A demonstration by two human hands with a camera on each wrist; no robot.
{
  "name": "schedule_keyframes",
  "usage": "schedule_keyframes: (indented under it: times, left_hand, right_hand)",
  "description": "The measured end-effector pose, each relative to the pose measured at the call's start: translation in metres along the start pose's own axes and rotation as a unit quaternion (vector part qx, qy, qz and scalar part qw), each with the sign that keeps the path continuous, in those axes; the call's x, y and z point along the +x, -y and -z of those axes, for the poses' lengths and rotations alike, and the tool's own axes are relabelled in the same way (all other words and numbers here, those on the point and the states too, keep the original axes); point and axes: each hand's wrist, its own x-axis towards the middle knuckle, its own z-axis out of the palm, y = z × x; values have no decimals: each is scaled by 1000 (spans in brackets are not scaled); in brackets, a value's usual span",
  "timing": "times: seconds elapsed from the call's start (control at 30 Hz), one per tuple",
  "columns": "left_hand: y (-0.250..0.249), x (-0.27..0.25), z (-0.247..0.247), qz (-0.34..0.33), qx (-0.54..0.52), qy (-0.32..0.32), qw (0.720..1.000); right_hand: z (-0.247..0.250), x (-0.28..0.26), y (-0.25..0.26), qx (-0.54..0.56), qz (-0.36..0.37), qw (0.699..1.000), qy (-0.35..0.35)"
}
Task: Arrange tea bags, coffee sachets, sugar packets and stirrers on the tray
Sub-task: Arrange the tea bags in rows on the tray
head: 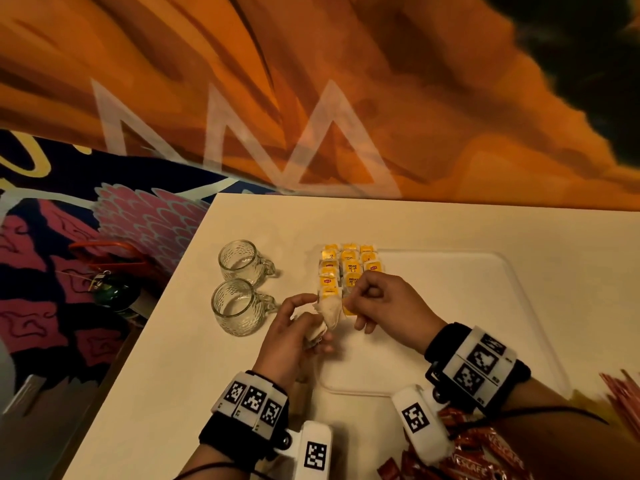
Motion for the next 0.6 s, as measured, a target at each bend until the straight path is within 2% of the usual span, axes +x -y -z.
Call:
schedule_keyframes:
  times: [0.1, 0.23, 0.33, 0.5, 0.6]
  left_hand:
    - [-3, -4, -4, -3, 9, 15, 1000]
    - [-4, -4, -6, 35, -44, 12, 998]
    - [-7, -3, -5, 61, -72, 20, 995]
    - [-10, -5, -6, 76, -71, 54, 993]
    - [-10, -5, -6, 70, -46, 73, 994]
  right_hand:
    - [0, -5, 4, 43, -7, 999, 10]
    - [2, -14, 8, 96, -13, 995, 31]
    - [7, -18, 7, 76, 20, 996, 48]
    - [14, -22, 6, 41, 53, 988, 139]
    - [13, -25, 10, 21, 67, 988, 136]
